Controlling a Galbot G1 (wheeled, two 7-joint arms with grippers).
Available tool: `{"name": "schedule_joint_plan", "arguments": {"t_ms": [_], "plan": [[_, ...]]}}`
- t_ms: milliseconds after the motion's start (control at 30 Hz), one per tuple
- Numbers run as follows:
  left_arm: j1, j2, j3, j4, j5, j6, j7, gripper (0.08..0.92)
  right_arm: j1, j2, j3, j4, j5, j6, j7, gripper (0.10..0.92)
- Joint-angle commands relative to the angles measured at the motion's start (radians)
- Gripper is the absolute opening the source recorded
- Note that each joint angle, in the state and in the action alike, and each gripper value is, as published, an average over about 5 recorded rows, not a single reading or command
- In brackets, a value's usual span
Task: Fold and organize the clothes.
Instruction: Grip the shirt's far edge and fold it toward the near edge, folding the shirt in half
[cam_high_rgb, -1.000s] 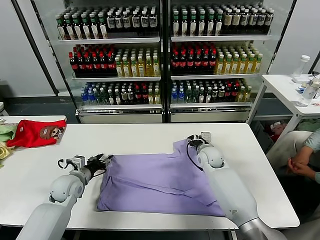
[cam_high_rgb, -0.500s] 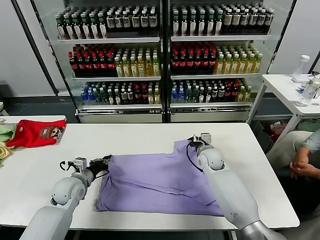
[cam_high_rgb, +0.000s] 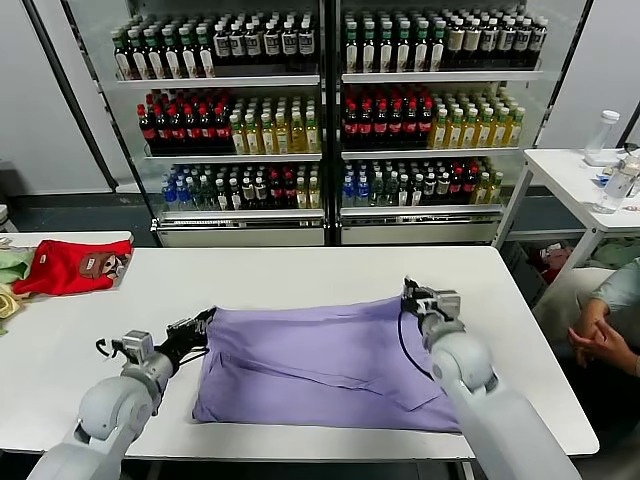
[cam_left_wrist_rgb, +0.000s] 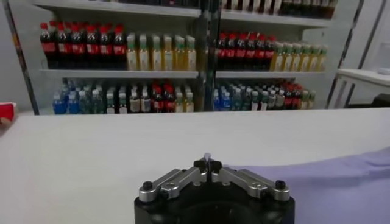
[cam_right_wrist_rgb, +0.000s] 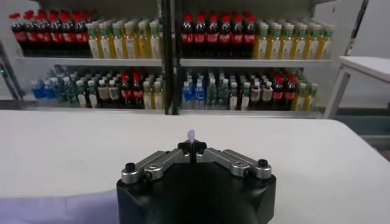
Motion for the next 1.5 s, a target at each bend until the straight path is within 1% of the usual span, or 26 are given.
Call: {"name": "schedule_joint_plan", "arguments": {"t_ms": [33,300,467,633,733,933,1000,1067,1133,1333,1433,1500], "plan": [[0.166,0.009,-0.044,-0.100,-0.024,-0.066,-0.011,0.085,-0.254,-0.078,0.098,0.291,0.018,-0.013,0.023,0.116],[0.221,-0.005,-0.049,-0.148,-0.014,-0.090,-0.021,0.085,-0.387,-0.084,0.169,0.347,-0.002,-0.008,0.009,0.116],[0.276,-0.005,-0.064,-0.199,0.003,-0.066,-0.039,0.085,-0.442,-0.073,0.177,0.362,-0.029,-0.001,0.000,0.116],[0.330,-0.021,-0.062,-0.258,0.045,-0.046,-0.057,0.085,-0.456,-0.078,0.198,0.350,-0.034,0.002,-0.006,0.116],[0.333,-0.028,-0.059,-0.258,0.058,-0.044,-0.060,0.085,-0.454,-0.078,0.202,0.328,-0.038,0.002,-0.010,0.116],[0.305,-0.027,-0.048,-0.207,0.096,-0.038,-0.071,0.086,-0.482,-0.070,0.193,0.317,-0.069,-0.013,-0.032,0.119],[0.291,-0.026,-0.042,-0.189,0.132,-0.035,-0.081,0.096,-0.508,-0.067,0.194,0.329,-0.079,-0.015,-0.040,0.141],[0.282,-0.025,-0.043,-0.175,0.153,-0.035,-0.085,0.132,-0.531,-0.063,0.207,0.348,-0.082,-0.014,-0.042,0.190],[0.285,-0.023,-0.054,-0.185,0.152,-0.022,-0.092,0.191,-0.558,-0.061,0.233,0.373,-0.081,-0.013,-0.044,0.241],[0.351,-0.007,-0.139,-0.320,0.087,0.096,-0.140,0.364,-0.637,-0.057,0.326,0.456,-0.083,-0.001,-0.059,0.414],[0.364,-0.028,-0.140,-0.369,0.014,0.138,-0.206,0.450,-0.664,-0.042,0.337,0.488,-0.099,0.008,-0.066,0.500],[0.358,-0.062,-0.105,-0.370,-0.012,0.149,-0.280,0.502,-0.678,-0.032,0.330,0.505,-0.119,0.014,-0.070,0.561]]}}
